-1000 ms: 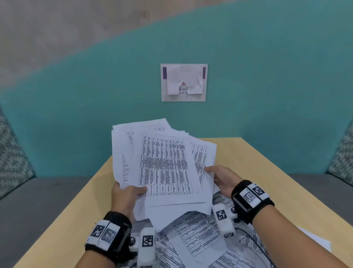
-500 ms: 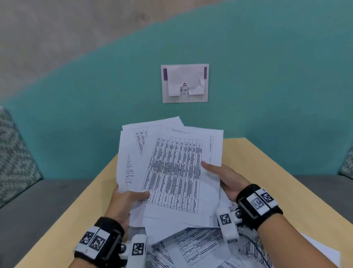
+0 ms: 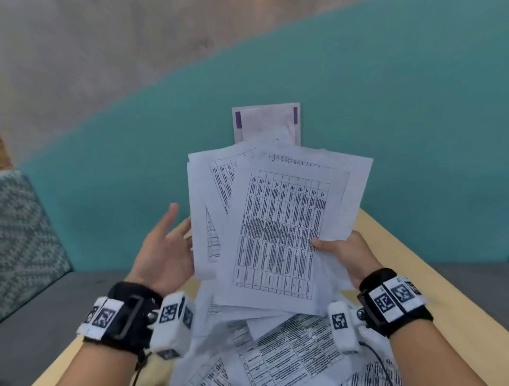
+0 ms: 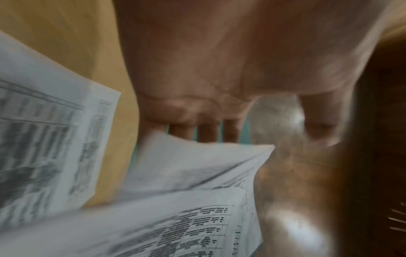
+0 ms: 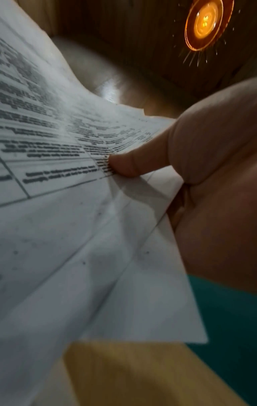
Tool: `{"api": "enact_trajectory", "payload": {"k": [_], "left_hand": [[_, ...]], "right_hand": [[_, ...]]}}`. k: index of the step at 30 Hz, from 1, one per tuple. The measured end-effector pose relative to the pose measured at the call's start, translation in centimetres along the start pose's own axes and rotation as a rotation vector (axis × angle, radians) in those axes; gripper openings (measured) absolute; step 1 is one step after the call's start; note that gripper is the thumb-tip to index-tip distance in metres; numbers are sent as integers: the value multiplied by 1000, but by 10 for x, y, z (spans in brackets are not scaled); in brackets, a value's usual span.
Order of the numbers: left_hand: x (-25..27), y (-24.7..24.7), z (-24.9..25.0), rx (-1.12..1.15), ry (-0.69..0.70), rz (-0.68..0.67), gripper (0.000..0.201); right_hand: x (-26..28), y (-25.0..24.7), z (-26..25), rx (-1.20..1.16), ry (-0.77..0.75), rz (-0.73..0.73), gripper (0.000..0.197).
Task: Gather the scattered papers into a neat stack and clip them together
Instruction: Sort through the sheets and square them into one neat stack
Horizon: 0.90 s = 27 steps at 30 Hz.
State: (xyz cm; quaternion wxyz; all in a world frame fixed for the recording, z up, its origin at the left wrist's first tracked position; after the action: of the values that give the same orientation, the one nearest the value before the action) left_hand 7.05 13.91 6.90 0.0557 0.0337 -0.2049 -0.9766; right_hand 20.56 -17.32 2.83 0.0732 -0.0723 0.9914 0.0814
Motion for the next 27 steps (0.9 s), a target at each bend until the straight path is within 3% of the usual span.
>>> {"api": "enact_trajectory", "payload": {"k": [3,8,14,27], "left_hand": [[-17,15,6,-234,122,131,42],[-27,22,0,-280,302,315,21],[-38,20,-5,-294,347,327,30],[-39,28,-2,-362,423,349,25]], "right_hand": [[0,-2,-9,8,-51,41,23],[7,11,-16,10,-164,91,14],[6,18,-7,32,-172,143,20],[6,21,-6,10,-124,214,26]]}}
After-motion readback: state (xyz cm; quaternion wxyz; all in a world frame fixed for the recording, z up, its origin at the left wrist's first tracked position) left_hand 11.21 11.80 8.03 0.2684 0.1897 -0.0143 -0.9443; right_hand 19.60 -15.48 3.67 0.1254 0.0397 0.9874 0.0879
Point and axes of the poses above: each hand's wrist, its own x-axis away from the middle knuckle, its own y-axis out of the palm, z = x × y, the point moved 4 cm from there along -x, towards the middle knuckle, and after that the axes turned 2 degrees about z, right-handed, at the moved point
